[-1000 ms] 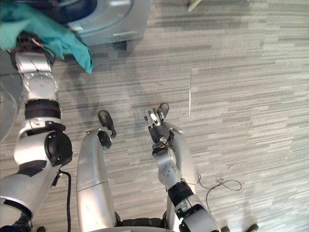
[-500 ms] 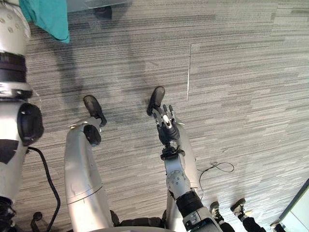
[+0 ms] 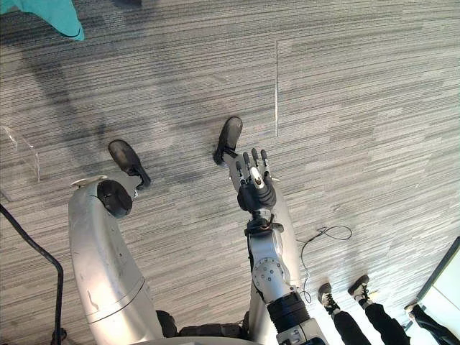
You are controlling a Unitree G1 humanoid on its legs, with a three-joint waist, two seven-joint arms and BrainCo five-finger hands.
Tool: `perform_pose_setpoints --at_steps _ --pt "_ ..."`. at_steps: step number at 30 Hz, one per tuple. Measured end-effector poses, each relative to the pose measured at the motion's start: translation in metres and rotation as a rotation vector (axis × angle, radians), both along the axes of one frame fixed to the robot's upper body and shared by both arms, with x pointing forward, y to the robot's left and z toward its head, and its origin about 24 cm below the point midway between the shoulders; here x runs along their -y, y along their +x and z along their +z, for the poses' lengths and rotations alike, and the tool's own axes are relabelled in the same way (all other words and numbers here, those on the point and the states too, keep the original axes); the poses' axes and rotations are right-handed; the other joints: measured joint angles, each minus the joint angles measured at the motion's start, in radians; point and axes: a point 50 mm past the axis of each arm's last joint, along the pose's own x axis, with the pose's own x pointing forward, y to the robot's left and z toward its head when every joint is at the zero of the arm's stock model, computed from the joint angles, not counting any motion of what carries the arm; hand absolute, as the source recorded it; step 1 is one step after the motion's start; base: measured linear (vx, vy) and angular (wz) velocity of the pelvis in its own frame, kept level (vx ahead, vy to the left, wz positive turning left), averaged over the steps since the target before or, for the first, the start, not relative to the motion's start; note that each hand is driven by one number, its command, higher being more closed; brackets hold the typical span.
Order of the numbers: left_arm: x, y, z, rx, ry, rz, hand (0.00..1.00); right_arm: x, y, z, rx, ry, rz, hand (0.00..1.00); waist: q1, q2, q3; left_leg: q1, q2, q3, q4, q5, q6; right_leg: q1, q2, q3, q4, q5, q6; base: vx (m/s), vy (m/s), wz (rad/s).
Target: Pick up the laundry basket with both hands and put the clothes into the washing machine.
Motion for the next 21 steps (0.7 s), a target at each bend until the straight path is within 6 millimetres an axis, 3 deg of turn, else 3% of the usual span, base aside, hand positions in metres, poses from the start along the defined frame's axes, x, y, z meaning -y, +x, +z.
perform_pose_setpoints --at_steps 4,6,8,10,13,14,15,16,17,18,21 --pt "-0.018 -0.014 0.004 0.044 -0.095 0.003 1.0 0.006 -0.006 0.001 -0.01 -0.003 -0.02 0.0 0.004 0.0 0.0 -0.003 0.025 0.014 -0.022 -0.006 0.015 0.037 0.038 0.005 -0.142 0.08 0.036 -0.04 0.104 -0.4" --pt "-0.019 -0.024 0.01 0.093 -0.135 -0.026 1.0 0.017 -0.013 -0.002 -0.015 -0.008 -0.05 0.0 0.001 0.001 0.001 0.011 0.025 0.028 -0.048 -0.009 0.025 0.07 0.032 -0.021 -0.193 0.09 0.042 -0.03 0.133 -0.15" --pt "-0.017 -0.025 0.009 0.1 -0.15 -0.028 1.0 0.035 -0.019 -0.009 -0.045 -0.023 -0.094 0.0 0.002 0.003 0.002 0.061 0.008 0.049 -0.061 -0.01 0.038 0.112 0.004 -0.034 -0.201 0.119 0.022 0.02 0.092 0.25" --pt "-0.023 -0.022 0.003 0.105 -0.221 -0.077 1.0 0.048 -0.027 -0.008 -0.037 -0.045 -0.119 0.0 -0.002 0.004 0.003 0.161 0.015 0.061 -0.059 -0.035 0.042 0.158 0.005 0.02 -0.133 0.137 0.0 0.04 0.049 0.28" --pt "-0.028 -0.015 -0.008 0.116 -0.3 -0.18 1.0 0.047 -0.037 -0.003 0.003 -0.039 -0.093 0.0 0.001 0.005 0.001 0.272 0.035 0.057 -0.096 -0.046 0.037 0.248 0.039 0.053 -0.15 0.167 0.008 0.04 0.012 0.18" --pt "-0.026 0.009 -0.034 0.039 -0.32 -0.221 0.0 0.046 -0.039 -0.007 0.0 -0.047 -0.068 0.0 -0.009 0.015 0.006 0.342 0.013 0.053 -0.154 -0.043 0.034 0.281 0.035 0.063 -0.163 0.153 0.014 0.03 -0.017 0.45" --pt "-0.022 0.018 -0.043 0.012 -0.317 -0.231 0.0 0.046 -0.039 -0.01 -0.005 -0.051 -0.062 0.0 -0.007 0.017 0.008 0.363 0.004 0.054 -0.183 -0.035 0.022 0.292 0.041 0.079 -0.195 0.128 0.04 0.01 -0.045 0.79" --pt "-0.007 0.03 -0.053 -0.009 -0.298 -0.278 0.0 0.046 -0.038 -0.015 -0.021 -0.059 -0.057 0.0 -0.011 0.014 0.006 0.395 -0.036 0.057 -0.239 0.003 -0.006 0.328 0.046 0.101 -0.317 0.12 0.068 -0.01 -0.079 1.34" --pt "0.011 0.038 -0.057 -0.017 -0.281 -0.335 0.0 0.047 -0.039 -0.016 -0.027 -0.057 -0.057 0.0 -0.023 0.01 0.003 0.407 -0.089 0.027 -0.245 0.021 -0.027 0.359 0.036 0.151 -0.344 0.119 0.08 -0.02 -0.111 1.24" --pt "0.013 0.037 -0.056 -0.005 -0.278 -0.34 0.0 0.046 -0.037 -0.014 -0.019 -0.059 -0.054 0.0 -0.014 0.013 0.005 0.406 -0.09 0.013 -0.245 0.023 -0.033 0.352 0.036 0.146 -0.313 0.113 0.078 0.01 -0.158 1.04" --pt "0.025 0.045 -0.061 -0.01 -0.225 -0.393 0.0 0.043 -0.033 -0.005 0.022 -0.051 -0.043 0.0 -0.026 0.012 0.005 0.448 -0.134 -0.098 -0.324 0.076 -0.125 0.356 -0.001 0.075 -0.154 -0.012 0.021 0.06 -0.253 0.88"
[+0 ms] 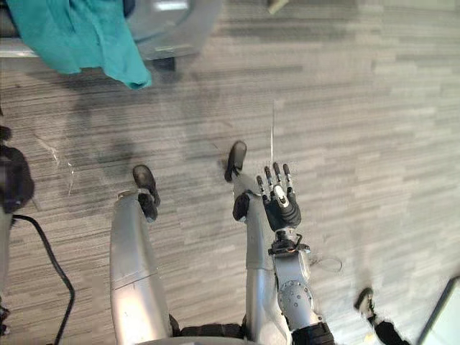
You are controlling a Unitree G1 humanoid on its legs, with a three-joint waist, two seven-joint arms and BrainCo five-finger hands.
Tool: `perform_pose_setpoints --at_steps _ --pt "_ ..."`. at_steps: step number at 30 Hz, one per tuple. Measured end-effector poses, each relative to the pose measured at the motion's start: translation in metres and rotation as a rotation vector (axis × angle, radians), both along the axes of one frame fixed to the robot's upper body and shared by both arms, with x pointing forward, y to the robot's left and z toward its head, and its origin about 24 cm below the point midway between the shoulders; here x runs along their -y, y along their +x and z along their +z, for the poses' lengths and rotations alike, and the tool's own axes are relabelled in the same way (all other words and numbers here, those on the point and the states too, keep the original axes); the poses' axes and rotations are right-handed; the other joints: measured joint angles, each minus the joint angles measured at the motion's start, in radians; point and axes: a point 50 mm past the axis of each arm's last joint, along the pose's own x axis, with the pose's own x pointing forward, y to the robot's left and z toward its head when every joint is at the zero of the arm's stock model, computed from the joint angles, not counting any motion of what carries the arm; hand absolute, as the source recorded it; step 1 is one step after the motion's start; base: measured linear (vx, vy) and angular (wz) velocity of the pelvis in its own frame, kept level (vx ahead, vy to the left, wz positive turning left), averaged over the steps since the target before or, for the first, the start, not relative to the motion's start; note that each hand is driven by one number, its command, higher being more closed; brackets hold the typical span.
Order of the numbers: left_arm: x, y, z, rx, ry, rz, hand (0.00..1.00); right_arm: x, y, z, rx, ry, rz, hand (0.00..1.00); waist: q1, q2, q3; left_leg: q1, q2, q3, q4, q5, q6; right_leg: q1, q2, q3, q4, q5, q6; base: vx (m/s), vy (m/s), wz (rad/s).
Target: Pick up the laundry basket with both hands and put the clothes into the washing machine.
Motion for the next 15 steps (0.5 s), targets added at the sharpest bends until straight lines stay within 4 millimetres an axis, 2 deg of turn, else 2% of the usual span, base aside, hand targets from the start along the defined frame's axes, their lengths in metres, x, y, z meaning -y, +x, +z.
perform_pose_setpoints --at_steps 2,3,5,6,8,10,11,13,15 --pt "0.0 0.005 -0.004 -0.028 0.082 0.027 0.0 0.002 -0.001 -0.001 -0.004 0.002 -0.009 0.0 0.0 -0.003 -0.002 0.041 0.005 -0.044 -0.085 0.034 -0.048 0.04 0.002 -0.058 0.004 -0.036 -0.033 0.07 -0.276 1.02" --pt "0.0 0.008 -0.009 -0.057 0.149 0.063 0.0 0.006 -0.002 -0.003 -0.007 0.011 -0.031 0.0 0.0 -0.006 -0.003 0.076 0.01 -0.063 -0.167 0.073 -0.074 0.064 0.003 -0.09 0.0 -0.063 -0.05 0.1 -0.392 0.96" --pt "-0.003 0.009 -0.013 -0.105 0.326 0.193 0.0 0.012 -0.003 -0.004 -0.014 0.003 -0.048 0.0 0.012 -0.015 -0.002 0.12 0.033 -0.062 -0.259 0.114 -0.095 0.078 0.017 -0.105 -0.006 -0.08 -0.066 0.1 -0.374 0.48" --pt "-0.006 0.007 -0.012 -0.136 0.458 0.311 0.0 0.016 -0.004 -0.005 -0.011 -0.015 -0.05 0.0 0.017 -0.019 -0.001 0.127 0.055 -0.051 -0.269 0.115 -0.093 0.079 0.033 -0.107 -0.008 -0.095 -0.085 0.09 -0.235 -0.01" --pt "-0.003 0.008 -0.012 -0.162 0.586 0.415 0.0 0.02 -0.005 -0.006 -0.006 -0.033 -0.05 0.0 0.012 -0.02 -0.001 0.127 0.06 -0.037 -0.289 0.138 -0.065 0.076 0.034 -0.113 -0.002 -0.114 -0.086 0.07 -0.184 0.15" --pt "0.019 0.018 -0.018 -0.205 0.787 0.497 0.0 0.022 -0.008 -0.005 0.003 -0.042 -0.041 0.0 -0.027 -0.022 -0.002 0.131 0.06 0.088 -0.353 0.211 0.028 0.077 -0.008 -0.126 -0.018 -0.113 -0.088 0.03 -0.11 0.73" --pt "0.02 0.018 -0.019 -0.222 0.846 0.563 0.0 0.02 -0.009 -0.006 0.004 -0.05 -0.022 0.0 -0.041 -0.022 -0.002 0.154 0.08 0.16 -0.407 0.239 0.002 0.08 -0.018 -0.13 -0.032 -0.108 -0.092 0.02 -0.074 0.57" --pt "0.022 0.018 -0.018 -0.237 0.949 0.657 0.0 0.016 -0.011 -0.009 -0.007 -0.038 -0.007 0.0 -0.04 -0.023 -0.002 0.185 0.107 0.225 -0.465 0.289 -0.053 0.088 -0.017 -0.13 -0.053 -0.094 -0.09 0.03 -0.046 0.12" --pt "0.022 0.02 -0.022 -0.266 1.125 0.821 0.0 0.01 -0.016 -0.013 -0.018 -0.01 -0.001 0.0 -0.035 -0.024 -0.003 0.193 0.127 0.25 -0.464 0.294 -0.054 0.108 -0.001 -0.125 -0.099 -0.066 -0.077 0.04 0.001 -0.17"
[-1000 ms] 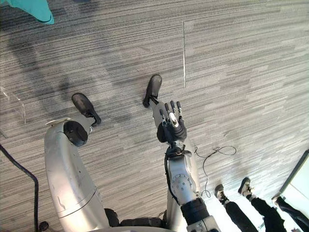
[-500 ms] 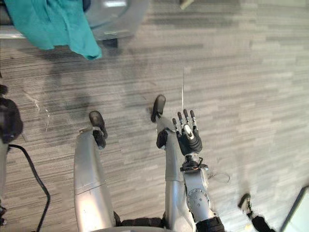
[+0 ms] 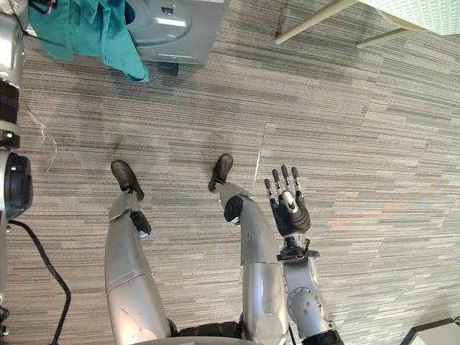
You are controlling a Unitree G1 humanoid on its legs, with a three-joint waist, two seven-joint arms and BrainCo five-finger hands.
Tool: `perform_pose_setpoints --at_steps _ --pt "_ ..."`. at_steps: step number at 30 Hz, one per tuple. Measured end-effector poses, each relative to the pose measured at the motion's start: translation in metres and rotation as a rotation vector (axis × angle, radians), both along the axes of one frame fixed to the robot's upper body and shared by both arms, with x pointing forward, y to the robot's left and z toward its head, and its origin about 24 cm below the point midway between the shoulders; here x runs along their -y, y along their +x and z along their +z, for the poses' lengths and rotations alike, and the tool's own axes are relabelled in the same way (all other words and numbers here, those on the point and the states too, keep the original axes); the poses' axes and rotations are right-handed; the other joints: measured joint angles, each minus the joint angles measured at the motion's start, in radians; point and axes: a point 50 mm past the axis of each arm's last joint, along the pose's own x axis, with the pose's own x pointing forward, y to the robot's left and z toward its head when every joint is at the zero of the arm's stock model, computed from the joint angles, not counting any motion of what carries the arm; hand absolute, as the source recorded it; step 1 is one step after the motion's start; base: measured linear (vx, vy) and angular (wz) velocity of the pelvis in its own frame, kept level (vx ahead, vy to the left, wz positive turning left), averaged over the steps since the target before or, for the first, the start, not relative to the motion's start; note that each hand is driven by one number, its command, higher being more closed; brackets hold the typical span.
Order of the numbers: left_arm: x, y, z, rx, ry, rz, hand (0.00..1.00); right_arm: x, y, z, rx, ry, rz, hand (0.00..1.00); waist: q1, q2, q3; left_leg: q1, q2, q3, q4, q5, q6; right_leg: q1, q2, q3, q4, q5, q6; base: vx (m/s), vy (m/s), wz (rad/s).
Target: Pick up the laundry basket with both hands and put the clothes into the washing machine.
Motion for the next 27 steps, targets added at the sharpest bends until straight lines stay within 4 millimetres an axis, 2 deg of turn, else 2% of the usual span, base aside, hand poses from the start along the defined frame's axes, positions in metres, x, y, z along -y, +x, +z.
perform_pose_setpoints --at_steps 2,3,4,5,7,10,14,16,20,24,26,27 --pt "0.002 0.0 -0.004 -0.012 0.19 0.125 0.0 -0.007 -0.008 0.0 0.014 0.021 0.029 0.0 -0.002 -0.001 -0.001 -0.004 -0.002 0.011 0.01 -0.009 0.014 0.006 0.002 0.009 -0.026 0.018 0.015 0.04 0.046 -0.16" --pt "0.01 0.001 -0.01 -0.012 0.336 0.185 0.0 -0.01 -0.013 0.001 0.023 0.028 0.045 0.0 -0.002 -0.001 -0.001 -0.013 -0.004 0.016 0.026 -0.017 0.025 0.007 0.001 0.016 -0.037 0.028 0.024 0.03 0.074 -0.07" --pt "0.017 0.003 -0.015 -0.018 0.412 0.204 0.0 -0.011 -0.015 0.001 0.023 0.031 0.049 0.0 -0.001 -0.001 -0.001 -0.019 -0.005 0.02 0.04 -0.024 0.035 0.007 -0.001 0.018 -0.036 0.029 0.025 0.03 0.096 -0.02" --pt "0.038 0.009 -0.033 -0.033 0.603 0.218 0.0 -0.012 -0.019 0.002 0.034 0.036 0.06 0.0 0.003 -0.001 -0.001 -0.032 -0.007 0.028 0.072 -0.039 0.052 0.009 -0.008 0.02 -0.034 0.029 0.026 0.02 0.085 0.03" --pt "0.058 0.012 -0.055 -0.024 0.777 0.211 0.0 -0.012 -0.022 0.006 0.069 0.029 0.076 0.0 0.003 0.0 0.0 -0.041 -0.018 0.028 0.097 -0.055 0.064 0.01 -0.017 0.024 -0.031 0.033 0.032 0.01 0.085 0.02" --pt "0.055 0.012 -0.068 0.038 0.84 0.26 0.0 -0.008 -0.025 0.008 0.114 0.012 0.081 0.0 0.007 0.0 0.0 -0.05 -0.023 0.03 0.122 -0.07 0.073 0.01 -0.025 0.032 -0.031 0.04 0.043 -0.01 0.092 -0.01" --pt "0.044 0.011 -0.089 0.085 0.75 0.31 0.0 -0.005 -0.027 0.008 0.132 0.032 0.063 0.0 0.007 0.001 0.0 -0.055 -0.034 0.024 0.124 -0.071 0.074 0.01 -0.032 0.032 -0.036 0.045 0.051 -0.02 0.037 0.03" --pt "0.039 0.003 -0.104 0.095 0.719 0.316 0.0 -0.004 -0.028 0.008 0.13 0.033 0.058 0.0 0.008 0.002 0.001 -0.056 -0.033 0.022 0.126 -0.071 0.074 0.01 -0.031 0.03 -0.036 0.045 0.05 0.0 0.0 0.0" --pt "0.041 -0.017 -0.13 0.15 0.686 0.264 0.0 -0.002 -0.027 0.009 0.138 0.045 0.032 0.0 0.029 0.003 0.002 -0.053 -0.036 0.018 0.126 -0.071 0.074 0.01 -0.034 0.03 -0.031 0.044 0.05 0.0 0.0 0.0" --pt "0.012 -0.04 -0.175 0.137 0.459 0.354 0.0 -0.004 -0.027 0.014 0.169 0.052 0.0 0.0 0.045 0.006 0.003 -0.044 -0.039 0.013 0.134 -0.072 0.073 0.011 -0.043 0.033 -0.007 0.031 0.049 0.02 0.004 0.04" --pt "0.004 -0.064 -0.21 0.091 0.299 0.381 0.0 -0.001 -0.029 0.013 0.166 0.038 -0.033 0.0 0.075 0.01 0.003 -0.036 -0.04 0.008 0.141 -0.077 0.068 0.016 -0.048 0.034 0.013 0.014 0.049 0.02 -0.003 0.07" --pt "0.006 -0.07 -0.219 0.075 0.271 0.377 0.0 0.0 -0.03 0.011 0.16 0.031 -0.042 0.0 0.085 0.011 0.004 -0.034 -0.041 0.005 0.142 -0.077 0.067 0.018 -0.049 0.034 0.016 0.01 0.049 0.01 -0.004 0.12"
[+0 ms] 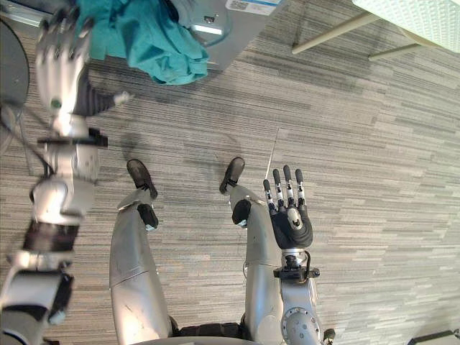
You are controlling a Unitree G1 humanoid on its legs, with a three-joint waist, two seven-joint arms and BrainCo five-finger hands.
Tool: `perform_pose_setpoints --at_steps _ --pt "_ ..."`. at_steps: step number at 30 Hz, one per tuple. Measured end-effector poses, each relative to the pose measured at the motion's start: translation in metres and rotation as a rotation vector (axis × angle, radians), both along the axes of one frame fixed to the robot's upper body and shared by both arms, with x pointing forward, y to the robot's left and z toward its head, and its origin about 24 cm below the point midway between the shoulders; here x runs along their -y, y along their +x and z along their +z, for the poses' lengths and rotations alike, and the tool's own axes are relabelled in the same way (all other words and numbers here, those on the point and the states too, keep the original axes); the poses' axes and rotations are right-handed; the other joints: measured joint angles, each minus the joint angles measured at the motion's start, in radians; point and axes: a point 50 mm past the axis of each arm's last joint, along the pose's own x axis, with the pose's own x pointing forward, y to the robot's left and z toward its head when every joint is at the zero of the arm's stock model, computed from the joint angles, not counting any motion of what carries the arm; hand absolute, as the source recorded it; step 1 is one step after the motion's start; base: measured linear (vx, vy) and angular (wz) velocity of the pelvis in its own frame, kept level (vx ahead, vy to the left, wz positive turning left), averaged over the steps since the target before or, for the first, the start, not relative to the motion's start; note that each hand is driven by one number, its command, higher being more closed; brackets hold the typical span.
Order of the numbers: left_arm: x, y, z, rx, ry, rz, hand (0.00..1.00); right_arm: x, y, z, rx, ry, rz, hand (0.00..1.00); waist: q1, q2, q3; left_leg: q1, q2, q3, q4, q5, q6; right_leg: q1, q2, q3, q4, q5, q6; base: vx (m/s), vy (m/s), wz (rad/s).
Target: Pick up the laundry basket with both hands and put the clothes into the washing machine.
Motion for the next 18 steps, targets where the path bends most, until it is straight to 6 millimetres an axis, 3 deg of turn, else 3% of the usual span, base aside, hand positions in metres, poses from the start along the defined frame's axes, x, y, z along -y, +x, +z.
perform_pose_setpoints --at_steps 2,7,15,18 --pt "0.0 -0.027 -0.035 -0.049 -0.115 0.002 0.0 0.004 -0.001 -0.009 -0.041 -0.034 -0.011 0.0 0.022 0.003 -0.001 0.017 -0.009 -0.015 -0.003 -0.005 -0.003 0.02 -0.004 -0.007 0.012 -0.02 0.006 0.01 0.001 0.18" --pt "0.004 -0.059 -0.074 -0.085 -0.389 -0.071 0.0 0.017 0.004 -0.027 -0.133 -0.127 -0.055 0.0 0.056 0.033 -0.001 0.043 -0.033 -0.034 -0.022 -0.01 -0.005 0.057 -0.024 -0.024 0.018 -0.033 0.013 0.01 0.021 0.19" --pt "-0.004 -0.065 -0.078 -0.073 -0.565 -0.175 0.0 0.022 0.037 -0.012 -0.088 -0.2 -0.099 0.0 0.058 0.038 -0.001 0.06 -0.082 -0.05 -0.077 0.025 0.001 0.075 -0.065 -0.05 0.015 -0.035 0.016 0.03 0.029 0.19" --pt "-0.011 -0.066 -0.078 -0.07 -0.595 -0.174 0.0 0.034 0.076 -0.005 -0.126 -0.413 -0.17 0.0 0.067 0.059 -0.001 0.064 -0.107 -0.07 -0.096 0.042 0.001 0.083 -0.089 -0.073 0.025 -0.041 0.018 0.07 0.018 0.27"
